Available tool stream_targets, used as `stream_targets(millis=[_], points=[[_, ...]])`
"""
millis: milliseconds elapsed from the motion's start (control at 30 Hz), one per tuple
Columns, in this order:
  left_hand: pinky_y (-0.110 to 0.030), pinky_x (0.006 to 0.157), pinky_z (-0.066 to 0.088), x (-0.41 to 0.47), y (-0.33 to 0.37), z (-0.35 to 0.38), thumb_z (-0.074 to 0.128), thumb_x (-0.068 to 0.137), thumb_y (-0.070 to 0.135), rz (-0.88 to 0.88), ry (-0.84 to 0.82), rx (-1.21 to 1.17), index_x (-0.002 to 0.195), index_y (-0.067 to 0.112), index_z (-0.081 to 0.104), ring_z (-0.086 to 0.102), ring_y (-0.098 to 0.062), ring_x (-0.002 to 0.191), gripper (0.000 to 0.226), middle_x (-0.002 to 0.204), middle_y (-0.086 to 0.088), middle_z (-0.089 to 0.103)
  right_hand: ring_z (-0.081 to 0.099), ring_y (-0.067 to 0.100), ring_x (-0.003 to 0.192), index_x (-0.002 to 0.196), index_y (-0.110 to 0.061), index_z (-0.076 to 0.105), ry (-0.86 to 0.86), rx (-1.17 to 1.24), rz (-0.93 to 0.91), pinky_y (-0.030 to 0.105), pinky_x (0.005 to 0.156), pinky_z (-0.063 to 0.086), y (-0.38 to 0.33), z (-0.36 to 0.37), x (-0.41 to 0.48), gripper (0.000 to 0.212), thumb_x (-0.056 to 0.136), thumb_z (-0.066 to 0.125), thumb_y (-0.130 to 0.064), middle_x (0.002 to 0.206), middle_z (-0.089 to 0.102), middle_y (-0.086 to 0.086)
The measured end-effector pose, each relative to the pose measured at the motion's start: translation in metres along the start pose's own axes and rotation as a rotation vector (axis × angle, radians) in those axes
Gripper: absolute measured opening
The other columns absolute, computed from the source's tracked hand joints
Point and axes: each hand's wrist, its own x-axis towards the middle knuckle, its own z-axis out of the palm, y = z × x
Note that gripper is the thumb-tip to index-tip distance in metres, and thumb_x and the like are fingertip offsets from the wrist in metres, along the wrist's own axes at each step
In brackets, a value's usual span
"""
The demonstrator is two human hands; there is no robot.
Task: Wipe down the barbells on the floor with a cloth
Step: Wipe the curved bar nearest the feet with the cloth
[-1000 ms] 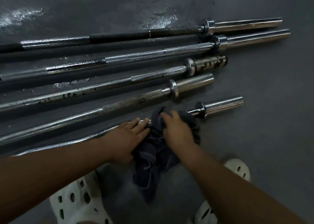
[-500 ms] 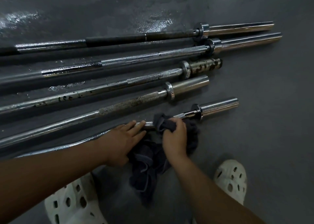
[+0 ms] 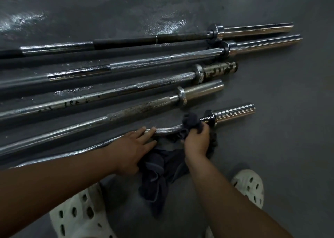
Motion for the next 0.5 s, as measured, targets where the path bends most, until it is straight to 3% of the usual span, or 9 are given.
stream_targets(millis=[100, 167, 267, 367, 433, 500], points=[[-0.037, 0.123, 0.011, 0.000, 0.000, 0.000, 0.057, 0.081, 0.040, -0.004, -0.003, -0.007, 0.158, 0.021, 0.006, -0.003, -0.032, 0.152, 0.094, 0.163, -0.012, -0.020, 0.058, 0.022, 0.096, 0.118, -0.036, 0.060, -0.193, -0.247, -0.235, 0.041, 0.095, 0.051, -0.006, 0.005, -0.033, 0.030, 0.092, 0.053, -0.023, 0.111, 0.048, 0.001], [-0.038, 0.123, 0.012, 0.001, -0.001, 0.000, 0.057, 0.080, 0.039, 0.002, -0.001, -0.012, 0.158, 0.021, 0.006, -0.003, -0.032, 0.152, 0.095, 0.163, -0.012, -0.020, 0.059, 0.027, 0.100, 0.122, -0.036, 0.061, -0.280, -0.366, -0.375, 0.039, 0.094, 0.051, -0.004, -0.010, -0.029, 0.030, 0.096, 0.053, -0.024, 0.114, 0.049, 0.003], [-0.038, 0.123, 0.012, 0.001, -0.003, 0.000, 0.058, 0.081, 0.038, 0.007, -0.004, -0.014, 0.158, 0.021, 0.006, -0.003, -0.031, 0.152, 0.094, 0.163, -0.012, -0.020, 0.059, 0.036, 0.099, 0.124, -0.031, 0.061, -0.137, -0.627, -0.416, 0.038, 0.090, 0.048, -0.010, -0.041, 0.007, 0.029, 0.096, 0.055, -0.029, 0.120, 0.046, 0.011], [-0.038, 0.123, 0.011, 0.001, -0.003, -0.001, 0.058, 0.081, 0.037, 0.015, -0.008, -0.020, 0.158, 0.021, 0.007, -0.003, -0.031, 0.152, 0.093, 0.163, -0.012, -0.020, 0.057, 0.034, 0.093, 0.120, -0.026, 0.063, -0.012, -0.805, -0.564, 0.038, 0.080, 0.048, -0.022, -0.056, 0.018, 0.031, 0.089, 0.060, -0.022, 0.114, 0.043, 0.009], [-0.039, 0.123, 0.012, 0.002, -0.003, -0.002, 0.059, 0.081, 0.037, 0.010, -0.011, -0.024, 0.158, 0.021, 0.008, -0.003, -0.031, 0.152, 0.094, 0.163, -0.012, -0.020, 0.057, 0.033, 0.096, 0.129, -0.022, 0.056, -0.009, -0.758, -0.614, 0.037, 0.076, 0.047, -0.028, -0.058, 0.022, 0.044, 0.086, 0.058, -0.010, 0.118, 0.047, 0.011], [-0.040, 0.123, 0.013, 0.002, -0.003, -0.002, 0.059, 0.080, 0.036, 0.011, -0.017, -0.025, 0.158, 0.021, 0.008, -0.003, -0.030, 0.152, 0.094, 0.163, -0.011, -0.020, 0.057, 0.033, 0.095, 0.132, -0.021, 0.050, 0.016, -0.655, -0.486, 0.035, 0.073, 0.043, -0.032, -0.051, 0.024, 0.049, 0.086, 0.056, -0.005, 0.124, 0.047, 0.012]])
